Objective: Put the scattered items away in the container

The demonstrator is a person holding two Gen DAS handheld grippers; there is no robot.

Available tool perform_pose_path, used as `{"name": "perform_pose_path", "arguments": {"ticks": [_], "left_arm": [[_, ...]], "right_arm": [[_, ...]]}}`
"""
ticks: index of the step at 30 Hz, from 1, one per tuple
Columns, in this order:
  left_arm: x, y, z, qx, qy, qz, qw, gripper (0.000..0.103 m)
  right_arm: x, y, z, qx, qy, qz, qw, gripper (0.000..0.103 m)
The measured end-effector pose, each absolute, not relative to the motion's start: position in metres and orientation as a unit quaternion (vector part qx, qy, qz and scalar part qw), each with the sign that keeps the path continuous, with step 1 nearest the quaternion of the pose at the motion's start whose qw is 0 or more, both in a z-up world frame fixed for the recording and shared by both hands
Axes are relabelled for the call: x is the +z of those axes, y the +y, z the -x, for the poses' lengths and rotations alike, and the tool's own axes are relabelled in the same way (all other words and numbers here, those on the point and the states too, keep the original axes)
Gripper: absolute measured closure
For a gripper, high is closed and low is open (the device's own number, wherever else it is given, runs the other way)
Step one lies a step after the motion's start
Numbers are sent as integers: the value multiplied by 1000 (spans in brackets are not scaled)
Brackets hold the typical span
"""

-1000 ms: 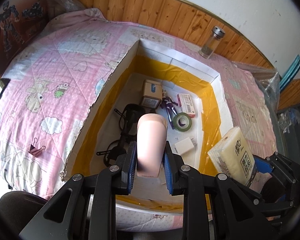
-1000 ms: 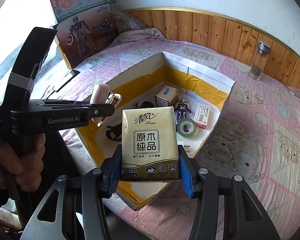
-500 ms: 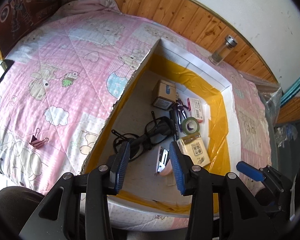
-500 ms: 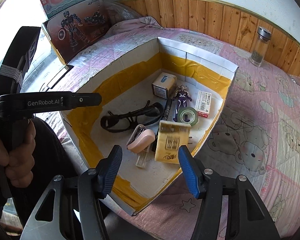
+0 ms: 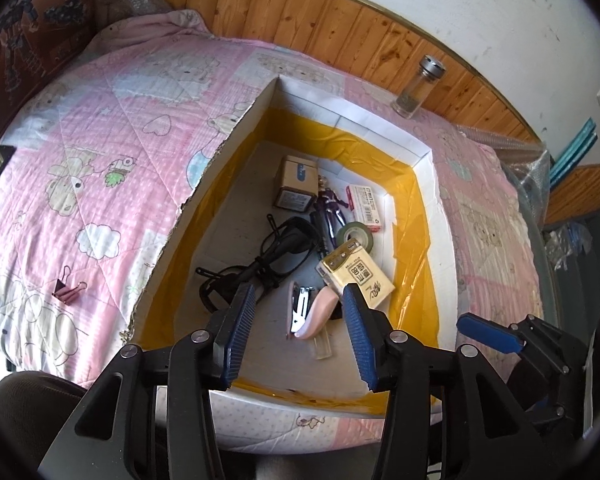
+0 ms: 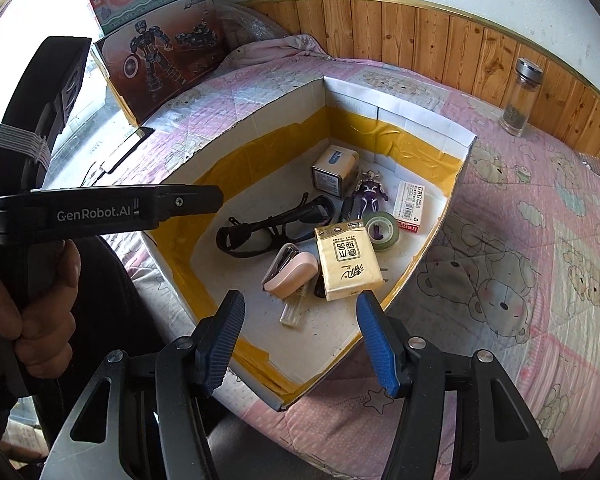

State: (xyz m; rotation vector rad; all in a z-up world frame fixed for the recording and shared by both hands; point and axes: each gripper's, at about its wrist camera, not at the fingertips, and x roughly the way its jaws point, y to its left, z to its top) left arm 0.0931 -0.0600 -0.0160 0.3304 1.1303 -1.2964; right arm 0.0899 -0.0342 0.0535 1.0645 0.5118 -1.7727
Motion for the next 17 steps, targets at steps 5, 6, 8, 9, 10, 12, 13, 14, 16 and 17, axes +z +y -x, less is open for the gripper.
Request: {"name": "perform_pose_path", "arguments": {"ticks": [5,6,8,9,10,12,13,14,16,17], "left_arm": [[-12,-57,-85,-570,494,-148,640,54],[-12,-57,-84,-570,495,-148,639,53],[-11,-57,-80,-569,494,-151,640,45],[-11,-56,-78,-569,492,-151,641,41],[-10,-56,-76,-570,489,-151,643,40],[-8,-53,-72,-574,478,-154,647,40],[-7,-53,-70,-574,472,-158,650,40],[-5,-53,-69,-574,467,-162,653,40],[-4,-52,-66,-576,461,-170,654,40],[-4,-52,-65,-576,461,-172,652,40]], "right_arm": [[59,-35,-97,-723,230,-427,493,43],[59,-35,-97,-722,233,-426,493,43],[59,-35,-98,-721,236,-426,493,43],[59,-35,-99,-721,238,-426,493,43],[58,-36,-99,-720,239,-427,492,43],[56,-37,-101,-717,242,-430,493,43],[55,-37,-102,-715,243,-430,494,43],[54,-38,-104,-714,246,-430,495,43],[53,-38,-106,-713,248,-430,496,43],[53,-38,-107,-713,248,-430,496,43]]}}
